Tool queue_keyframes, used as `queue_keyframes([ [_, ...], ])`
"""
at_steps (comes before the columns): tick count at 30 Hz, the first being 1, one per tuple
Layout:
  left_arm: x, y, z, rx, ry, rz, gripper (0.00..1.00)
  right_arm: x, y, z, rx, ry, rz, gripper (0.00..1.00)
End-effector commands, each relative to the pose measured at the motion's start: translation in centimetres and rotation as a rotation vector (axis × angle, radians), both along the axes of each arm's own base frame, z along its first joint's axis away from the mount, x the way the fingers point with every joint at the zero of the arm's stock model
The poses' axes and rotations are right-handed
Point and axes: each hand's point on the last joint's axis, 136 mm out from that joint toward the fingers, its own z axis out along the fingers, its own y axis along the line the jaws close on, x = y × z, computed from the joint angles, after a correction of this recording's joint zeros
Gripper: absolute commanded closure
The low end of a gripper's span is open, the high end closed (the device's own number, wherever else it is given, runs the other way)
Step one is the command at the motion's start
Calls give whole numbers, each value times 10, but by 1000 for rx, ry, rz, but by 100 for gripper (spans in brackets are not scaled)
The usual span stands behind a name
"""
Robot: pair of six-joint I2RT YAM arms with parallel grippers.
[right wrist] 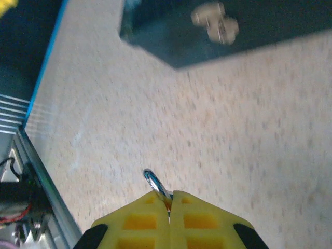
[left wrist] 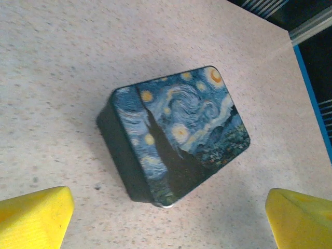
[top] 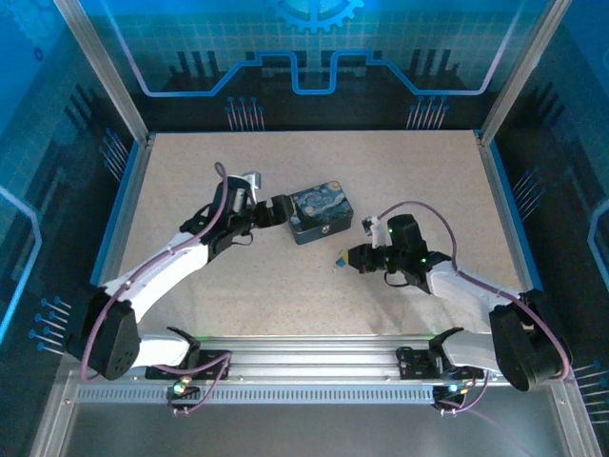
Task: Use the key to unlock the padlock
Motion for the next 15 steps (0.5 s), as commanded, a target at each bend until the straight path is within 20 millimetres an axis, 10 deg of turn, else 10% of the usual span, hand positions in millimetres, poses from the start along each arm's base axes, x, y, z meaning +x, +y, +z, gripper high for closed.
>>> queue_keyframes([
  [1,-9,28,-17,92,32,44,3,-43,-16,-37,-112,211,37,100],
  [7,-14,44,-19,97,47,77,2,-36,-13,-52,-138,242,44,96],
  [15,-18,77,-11,130,-4,167,1,3,-37,-16,-217,28,-64,50],
])
